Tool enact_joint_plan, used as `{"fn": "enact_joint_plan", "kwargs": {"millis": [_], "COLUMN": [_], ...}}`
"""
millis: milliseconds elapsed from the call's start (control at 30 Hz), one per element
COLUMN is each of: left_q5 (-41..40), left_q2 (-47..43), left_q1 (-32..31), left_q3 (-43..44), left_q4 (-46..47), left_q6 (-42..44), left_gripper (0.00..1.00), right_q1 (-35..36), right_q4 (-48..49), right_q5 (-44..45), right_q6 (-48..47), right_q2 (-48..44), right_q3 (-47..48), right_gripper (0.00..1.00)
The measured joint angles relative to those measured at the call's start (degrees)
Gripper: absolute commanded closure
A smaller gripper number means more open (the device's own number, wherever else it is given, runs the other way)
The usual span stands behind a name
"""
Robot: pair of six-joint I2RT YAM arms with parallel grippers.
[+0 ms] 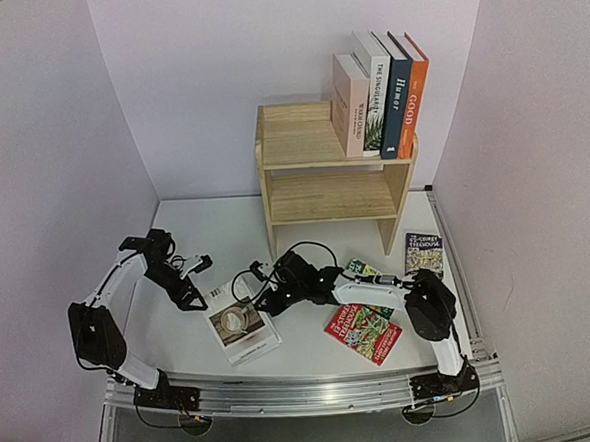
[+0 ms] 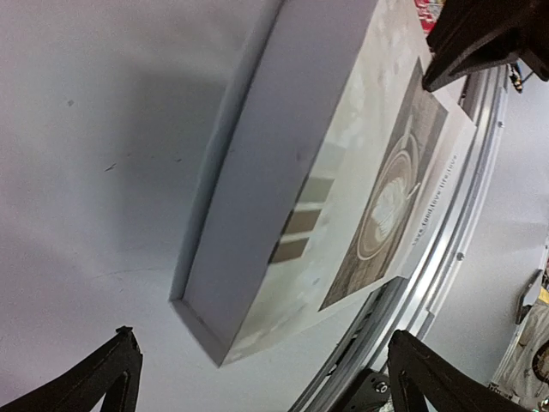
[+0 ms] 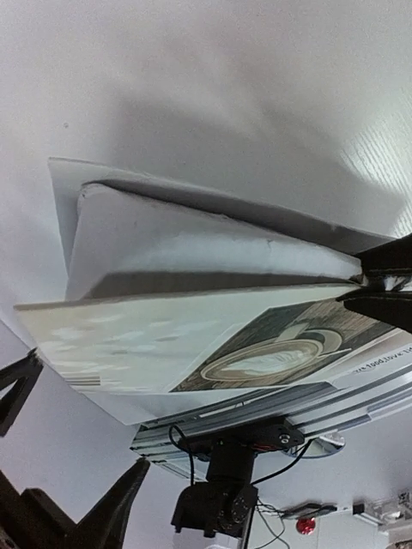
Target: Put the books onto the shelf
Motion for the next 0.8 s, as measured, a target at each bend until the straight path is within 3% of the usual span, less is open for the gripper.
{"fn": "enact_joint_plan", "kwargs": {"millis": [400, 533, 800], "left_q5": [9.61, 10.06, 13.76], "left_q2": [0.44, -0.57, -0.66], "left_q1": [-4.82, -9.94, -11.38], "left_q3": [3.89, 3.01, 8.04], "left_q4": [-4.35, -4.63, -5.88], "left_q6": [1.24, 0.32, -2.23], "left_gripper": [0.00, 0.02, 0.28], "right_q1": [0.61, 0.63, 0.63], "right_q4": [0.03, -0.03, -0.83], "right_q5": [-2.00, -2.73, -3.19], "right_q6": [-16.71, -19.75, -23.79], "right_q2": [-7.32, -9.89, -11.13], "right_q3": [-2.12, -2.15, -2.16], "right_gripper": [1.00, 1.00, 1.00]}}
